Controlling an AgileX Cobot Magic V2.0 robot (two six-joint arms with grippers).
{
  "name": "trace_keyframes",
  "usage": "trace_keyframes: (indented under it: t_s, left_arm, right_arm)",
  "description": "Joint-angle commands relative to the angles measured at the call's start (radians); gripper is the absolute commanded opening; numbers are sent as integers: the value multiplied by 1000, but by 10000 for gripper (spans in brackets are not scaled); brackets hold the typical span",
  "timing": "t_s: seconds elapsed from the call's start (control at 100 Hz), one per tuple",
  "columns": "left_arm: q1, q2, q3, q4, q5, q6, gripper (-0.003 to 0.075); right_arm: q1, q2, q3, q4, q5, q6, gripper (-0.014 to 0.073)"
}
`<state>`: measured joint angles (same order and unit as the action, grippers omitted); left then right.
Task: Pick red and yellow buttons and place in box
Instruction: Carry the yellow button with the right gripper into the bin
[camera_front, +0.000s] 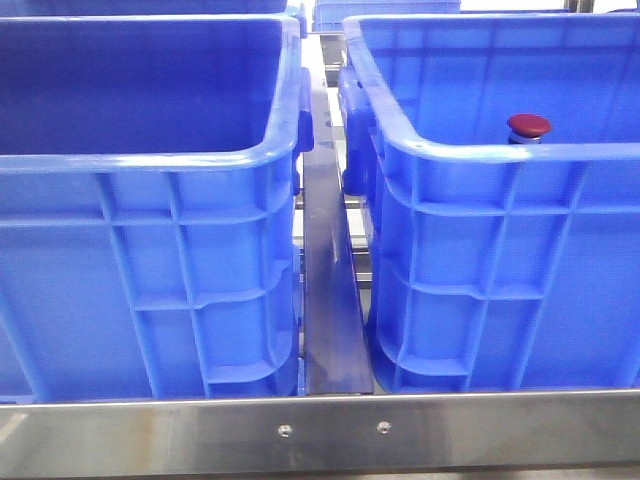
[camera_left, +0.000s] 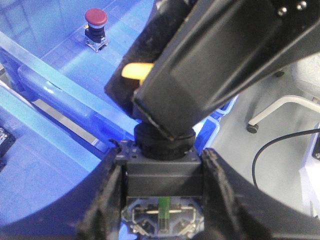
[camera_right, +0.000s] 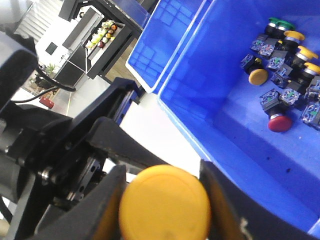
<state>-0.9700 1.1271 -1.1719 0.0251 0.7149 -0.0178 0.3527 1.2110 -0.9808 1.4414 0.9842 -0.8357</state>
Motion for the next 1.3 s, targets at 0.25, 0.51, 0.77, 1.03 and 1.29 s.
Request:
trace_keyframes:
  t_s: [0.25,0.51,0.77,1.03,1.29]
  left_arm:
    - [-9,-19,-29,14,-52,5,694]
    - [93,-67,-29,31,-64,-42,652]
    - [373,-194,58,38,-71,-93,651]
    - [743,-415,231,42,-71,-108,651]
    - [890,-600,366,40,-85,-108,638]
  right_arm:
    - [-1,-17,-33,62,-70,-81,142]
    - [-134,-69,-33,55,-186,-146,142]
    - [-370,-110,-33,-54,-192,-146,142]
    - [-551,-113,-33,-135,-195,-146,142]
    - [-647,-113,-32,-189,-284,-187,142]
